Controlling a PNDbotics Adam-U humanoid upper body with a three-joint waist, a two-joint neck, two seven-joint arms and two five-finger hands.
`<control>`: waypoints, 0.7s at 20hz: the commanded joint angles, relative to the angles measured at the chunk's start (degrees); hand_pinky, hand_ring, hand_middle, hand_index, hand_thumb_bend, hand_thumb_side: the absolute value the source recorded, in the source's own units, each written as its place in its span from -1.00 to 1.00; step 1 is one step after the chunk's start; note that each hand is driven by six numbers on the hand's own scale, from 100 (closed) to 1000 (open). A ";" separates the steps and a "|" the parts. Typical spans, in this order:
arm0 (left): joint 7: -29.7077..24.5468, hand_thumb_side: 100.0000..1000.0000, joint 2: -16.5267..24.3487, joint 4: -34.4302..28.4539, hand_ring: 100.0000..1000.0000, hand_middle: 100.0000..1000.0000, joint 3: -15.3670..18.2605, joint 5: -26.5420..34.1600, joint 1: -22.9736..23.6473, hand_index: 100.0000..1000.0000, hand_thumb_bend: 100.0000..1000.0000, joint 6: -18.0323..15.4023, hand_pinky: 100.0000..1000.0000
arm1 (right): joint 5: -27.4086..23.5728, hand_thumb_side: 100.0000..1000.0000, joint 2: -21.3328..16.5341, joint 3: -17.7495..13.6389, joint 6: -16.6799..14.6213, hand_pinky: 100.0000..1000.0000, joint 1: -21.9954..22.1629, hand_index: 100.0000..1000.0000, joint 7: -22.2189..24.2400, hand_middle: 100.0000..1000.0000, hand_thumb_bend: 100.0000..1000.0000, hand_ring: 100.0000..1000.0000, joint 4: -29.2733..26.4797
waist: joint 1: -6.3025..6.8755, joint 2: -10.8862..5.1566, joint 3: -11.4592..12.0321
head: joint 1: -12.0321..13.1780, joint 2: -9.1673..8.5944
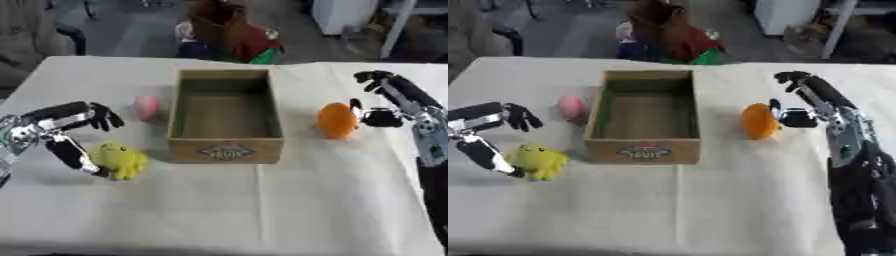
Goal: Pick up objects on the table and place them in the box.
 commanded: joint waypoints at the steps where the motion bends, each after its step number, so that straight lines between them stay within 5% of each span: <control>1: -1.45 -0.88 -0.30 1.46 0.18 0.17 1.32 -3.29 -1.90 0.43 0.20 -0.43 0.35 | 0.31 -0.71 -0.61 -0.28 -0.11 0.46 -0.82 0.82 0.26 0.57 -1.00 0.49 -1.48 | 0.03 -0.78 0.04 | 0.15 0.26; 9: 6.35 -0.94 -4.17 4.92 -0.37 -0.48 3.04 -9.79 -4.01 -0.11 -0.26 -2.28 0.12 | 0.18 -0.71 -0.46 -0.36 -0.04 0.46 -0.53 0.82 0.33 0.57 -1.00 0.49 -1.54 | -0.06 -0.80 0.00 | 0.20 0.26; 14: 11.24 -0.96 -3.39 1.52 -0.43 -0.56 4.81 -6.31 -6.34 -0.19 -0.32 -1.17 0.10 | 0.14 -0.72 -0.43 -0.41 0.00 0.46 -0.39 0.82 0.34 0.57 -1.00 0.48 -1.54 | -0.10 -0.99 -0.02 | 0.28 0.26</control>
